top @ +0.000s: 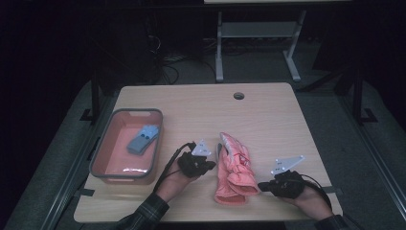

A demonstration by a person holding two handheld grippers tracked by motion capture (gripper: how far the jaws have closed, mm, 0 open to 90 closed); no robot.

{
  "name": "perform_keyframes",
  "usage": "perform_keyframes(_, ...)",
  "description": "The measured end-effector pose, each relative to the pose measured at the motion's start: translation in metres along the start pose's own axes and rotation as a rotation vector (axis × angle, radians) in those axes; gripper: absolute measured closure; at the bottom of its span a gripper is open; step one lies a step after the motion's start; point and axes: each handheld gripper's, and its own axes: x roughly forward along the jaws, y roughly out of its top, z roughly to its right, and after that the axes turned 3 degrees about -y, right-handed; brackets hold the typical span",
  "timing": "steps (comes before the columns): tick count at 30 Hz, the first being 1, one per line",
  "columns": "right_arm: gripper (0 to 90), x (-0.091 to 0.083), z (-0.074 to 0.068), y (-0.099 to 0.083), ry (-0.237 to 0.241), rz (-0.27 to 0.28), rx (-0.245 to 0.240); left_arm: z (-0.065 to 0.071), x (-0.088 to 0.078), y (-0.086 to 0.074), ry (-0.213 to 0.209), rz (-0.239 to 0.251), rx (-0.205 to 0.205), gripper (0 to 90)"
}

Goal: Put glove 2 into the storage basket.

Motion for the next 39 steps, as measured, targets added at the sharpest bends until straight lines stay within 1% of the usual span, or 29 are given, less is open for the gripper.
perform_keyframes(3, 90.0, 0.0, -0.005, 0.001, 0.016, 0.008, -0.016, 0.013, -0.005, -0.01, -0.024, -0.01, 0.011, 89.4)
perform_keyframes(4, 90.0, 0.0, -0.006, 0.001, 0.019, 0.008, -0.022, 0.015, -0.005, -0.013, -0.028, -0.024, 0.014, 89.5)
perform_keyframes(7, 90.0, 0.001, -0.009, 0.004, 0.022, 0.015, -0.034, 0.02, -0.005, -0.017, -0.041, -0.026, 0.016, 89.5)
perform_keyframes(8, 90.0, 0.001, -0.011, 0.005, 0.024, 0.016, -0.034, 0.021, -0.005, -0.016, -0.045, -0.029, 0.02, 89.5)
perform_keyframes(9, 90.0, 0.0, -0.012, 0.006, 0.027, 0.019, -0.033, 0.022, -0.005, -0.015, -0.046, -0.019, 0.019, 89.6)
perform_keyframes(10, 90.0, 0.0, -0.012, 0.006, 0.026, 0.027, -0.043, 0.023, -0.006, -0.013, -0.052, -0.012, 0.025, 89.5)
perform_keyframes(12, 90.0, 0.0, -0.014, 0.008, 0.032, 0.033, -0.043, 0.025, -0.008, -0.01, -0.054, 0.0, 0.03, 89.5)
perform_keyframes(14, 90.0, -0.001, -0.015, 0.009, 0.034, 0.039, -0.05, 0.027, -0.009, -0.007, -0.064, 0.019, 0.025, 89.5)
perform_keyframes(18, 90.0, -0.003, -0.015, 0.012, 0.041, 0.06, -0.048, 0.031, -0.009, -0.001, -0.086, 0.029, 0.045, 89.5)
perform_keyframes(20, 90.0, -0.004, -0.016, 0.013, 0.037, 0.066, -0.044, 0.034, -0.008, 0.002, -0.097, 0.033, 0.056, 89.5)
perform_keyframes(23, 90.0, -0.006, -0.016, 0.015, 0.047, 0.084, -0.041, 0.039, -0.006, 0.006, -0.101, 0.042, 0.069, 89.4)
perform_keyframes(24, 90.0, -0.006, -0.016, 0.016, 0.053, 0.094, -0.04, 0.039, -0.006, 0.006, -0.098, 0.04, 0.073, 89.4)
perform_keyframes(26, 90.0, -0.006, -0.017, 0.018, 0.058, 0.101, -0.043, 0.038, -0.007, 0.006, -0.098, 0.042, 0.067, 89.4)
perform_keyframes(27, 90.0, -0.005, -0.017, 0.018, 0.06, 0.098, -0.042, 0.038, -0.007, 0.006, -0.097, 0.043, 0.059, 89.4)
perform_keyframes(31, 90.0, 0.003, -0.019, 0.02, 0.064, 0.057, -0.051, 0.036, -0.008, 0.006, -0.097, 0.043, 0.056, 89.4)
perform_keyframes(32, 90.0, 0.005, -0.02, 0.02, 0.067, 0.054, -0.054, 0.036, -0.008, 0.006, -0.098, 0.043, 0.055, 89.4)
perform_keyframes(36, 90.0, 0.003, -0.021, 0.025, 0.085, 0.1, -0.049, 0.034, -0.01, 0.006, -0.093, 0.052, 0.05, 89.4)
perform_keyframes(39, 90.0, 0.002, -0.023, 0.029, 0.083, 0.113, -0.055, 0.031, -0.014, 0.007, -0.083, 0.063, 0.045, 89.4)
